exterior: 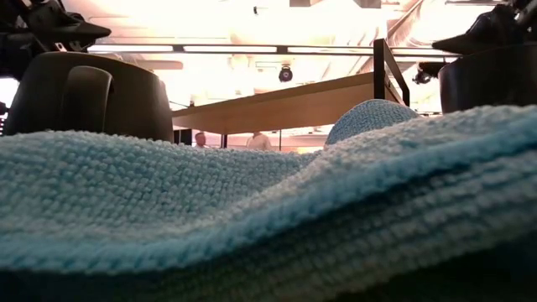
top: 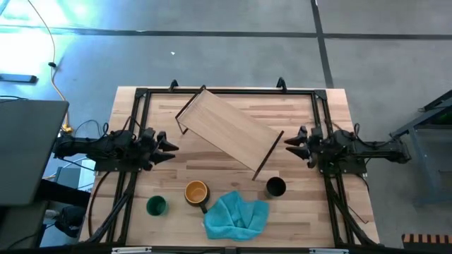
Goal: Stack small to large cups/mugs on shelf
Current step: Put the black mug on the shelf
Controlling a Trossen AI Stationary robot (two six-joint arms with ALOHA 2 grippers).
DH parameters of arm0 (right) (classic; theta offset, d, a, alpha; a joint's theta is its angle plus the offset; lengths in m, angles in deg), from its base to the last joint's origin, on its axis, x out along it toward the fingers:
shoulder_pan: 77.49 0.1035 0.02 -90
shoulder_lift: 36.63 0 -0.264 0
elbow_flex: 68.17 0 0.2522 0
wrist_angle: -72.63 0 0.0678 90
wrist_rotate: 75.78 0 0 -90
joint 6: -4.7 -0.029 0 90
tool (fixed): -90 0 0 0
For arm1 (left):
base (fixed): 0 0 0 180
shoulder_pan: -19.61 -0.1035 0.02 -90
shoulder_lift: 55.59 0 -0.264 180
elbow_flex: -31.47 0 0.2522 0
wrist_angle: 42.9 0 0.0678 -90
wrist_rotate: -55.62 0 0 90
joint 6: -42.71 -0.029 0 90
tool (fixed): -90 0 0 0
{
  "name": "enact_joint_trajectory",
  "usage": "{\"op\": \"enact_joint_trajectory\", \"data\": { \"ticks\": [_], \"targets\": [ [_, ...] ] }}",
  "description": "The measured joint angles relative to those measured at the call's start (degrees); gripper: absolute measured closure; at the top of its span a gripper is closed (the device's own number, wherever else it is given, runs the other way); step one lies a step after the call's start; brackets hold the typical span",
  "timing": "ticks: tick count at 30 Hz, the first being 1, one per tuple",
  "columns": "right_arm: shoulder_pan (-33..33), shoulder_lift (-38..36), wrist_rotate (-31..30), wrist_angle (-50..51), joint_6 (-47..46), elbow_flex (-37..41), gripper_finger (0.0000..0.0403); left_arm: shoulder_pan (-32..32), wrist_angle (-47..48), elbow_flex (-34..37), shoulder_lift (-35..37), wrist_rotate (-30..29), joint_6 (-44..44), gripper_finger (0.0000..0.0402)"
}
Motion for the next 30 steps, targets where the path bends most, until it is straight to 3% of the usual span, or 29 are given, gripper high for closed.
{"op": "enact_joint_trajectory", "data": {
  "ticks": [13,18,30],
  "targets": [
    [0.0,0.0,-0.6,-12.9,-14.0,0.0,0.0245,0.0,0.0,0.0,0.0,1.3,14.2,0.0190],
    [0.0,0.0,-1.2,-16.8,-24.0,0.0,0.0245,0.0,-3.4,0.0,0.0,1.3,18.0,0.0190],
    [0.0,0.0,3.5,-17.9,-24.5,0.0,0.0245,0.0,-7.7,0.0,0.0,1.3,19.3,0.0190]
  ]
}}
